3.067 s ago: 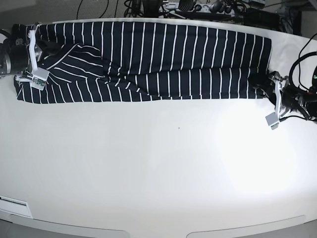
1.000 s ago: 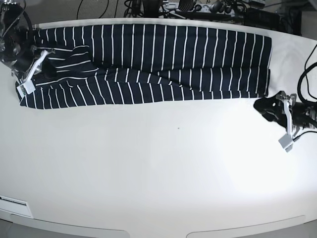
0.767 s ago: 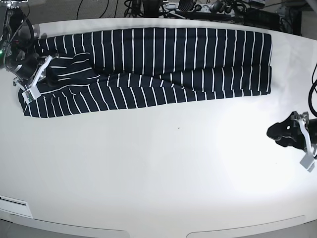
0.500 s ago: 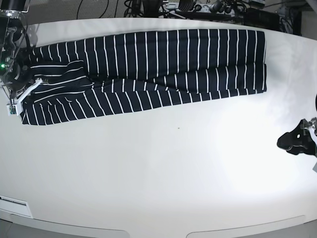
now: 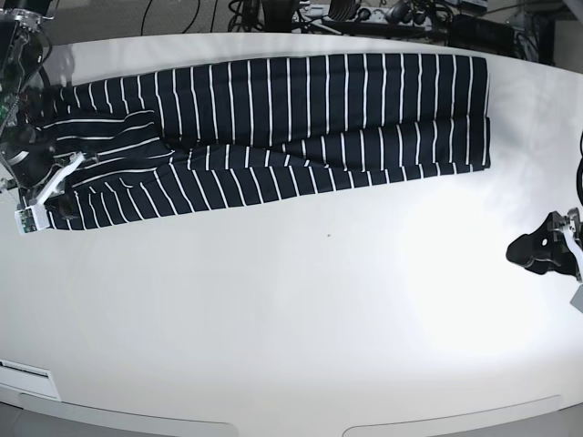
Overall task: Fold the T-shirt properly
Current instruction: 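Smooth the strip's end with the right gripper, then lift it away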
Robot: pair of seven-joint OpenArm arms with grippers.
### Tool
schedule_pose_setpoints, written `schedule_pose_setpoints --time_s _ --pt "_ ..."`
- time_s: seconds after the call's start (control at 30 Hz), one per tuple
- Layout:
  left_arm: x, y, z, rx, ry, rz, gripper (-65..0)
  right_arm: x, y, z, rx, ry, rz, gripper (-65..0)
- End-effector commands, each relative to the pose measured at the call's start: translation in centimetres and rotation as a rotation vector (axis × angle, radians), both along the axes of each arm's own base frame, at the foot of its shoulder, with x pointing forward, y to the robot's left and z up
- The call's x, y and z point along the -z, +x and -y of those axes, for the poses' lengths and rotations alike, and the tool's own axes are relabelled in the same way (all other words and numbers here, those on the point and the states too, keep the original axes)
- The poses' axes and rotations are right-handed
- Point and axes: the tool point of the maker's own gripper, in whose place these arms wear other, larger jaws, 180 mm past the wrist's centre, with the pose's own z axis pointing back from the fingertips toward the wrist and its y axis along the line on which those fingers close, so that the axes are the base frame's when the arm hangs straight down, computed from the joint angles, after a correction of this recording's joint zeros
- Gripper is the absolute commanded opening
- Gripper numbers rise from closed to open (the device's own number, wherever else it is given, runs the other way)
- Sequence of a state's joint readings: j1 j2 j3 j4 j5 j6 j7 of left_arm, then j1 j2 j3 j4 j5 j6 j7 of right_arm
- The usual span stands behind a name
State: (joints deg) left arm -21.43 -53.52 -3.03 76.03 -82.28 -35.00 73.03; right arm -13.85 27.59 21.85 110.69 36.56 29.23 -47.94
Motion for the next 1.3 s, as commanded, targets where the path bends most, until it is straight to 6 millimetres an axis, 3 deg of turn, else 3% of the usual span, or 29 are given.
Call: schedule_pose_setpoints --time_s 0.0,0.1,0.3,0.43,0.5,0.6,0.73,0.9,1.1,1.27 --pt "-2.2 0.6 -0.6 -0.008 0.000 0.060 -29.4 -1.3 0.2 -0.9 -0.059 0.009 0.033 -65.0" --pt "-2.2 0.6 -0.6 -0.008 0.001 0.059 -29.4 0.0 -1.1 -1.9 -0.119 0.030 -0.053 -65.0" --pt "-2.5 0.6 -0.3 -0.003 -0.021 0.064 -29.4 6.0 -3.4 -2.6 -0.162 0.024 -0.272 -65.0" --pt "-2.5 0.6 -0.3 -0.003 -0.021 0.064 -29.4 11.2 -5.1 -2.2 -0.195 -0.132 -0.430 -65.0" --pt "-2.4 0.6 -0.4 -0.004 -0.016 0.063 -29.4 12.9 -5.5 -1.8 -0.192 -0.214 -0.482 -65.0" --pt "-2.3 0.6 -0.4 -0.004 -0.011 0.059 -29.4 13.1 -4.7 -1.2 -0.111 -0.268 -0.452 -65.0" --pt "-2.3 0.5 -0.4 -0.003 -0.008 0.055 -29.4 12.4 -3.4 1.1 0.133 -0.241 -0.406 -65.0" --pt "-2.3 0.5 -0.4 -0.003 -0.009 0.055 -29.4 12.6 -4.1 3.3 0.330 -0.283 -0.427 -65.0" --pt "-2.1 0.4 -0.5 -0.011 -0.012 0.044 -29.4 13.1 -4.2 2.4 0.477 -0.188 -0.421 -65.0" --pt "-1.0 -0.3 -0.5 -0.006 -0.007 0.005 -29.4 11.6 -2.8 4.3 0.616 -0.126 -0.358 -65.0"
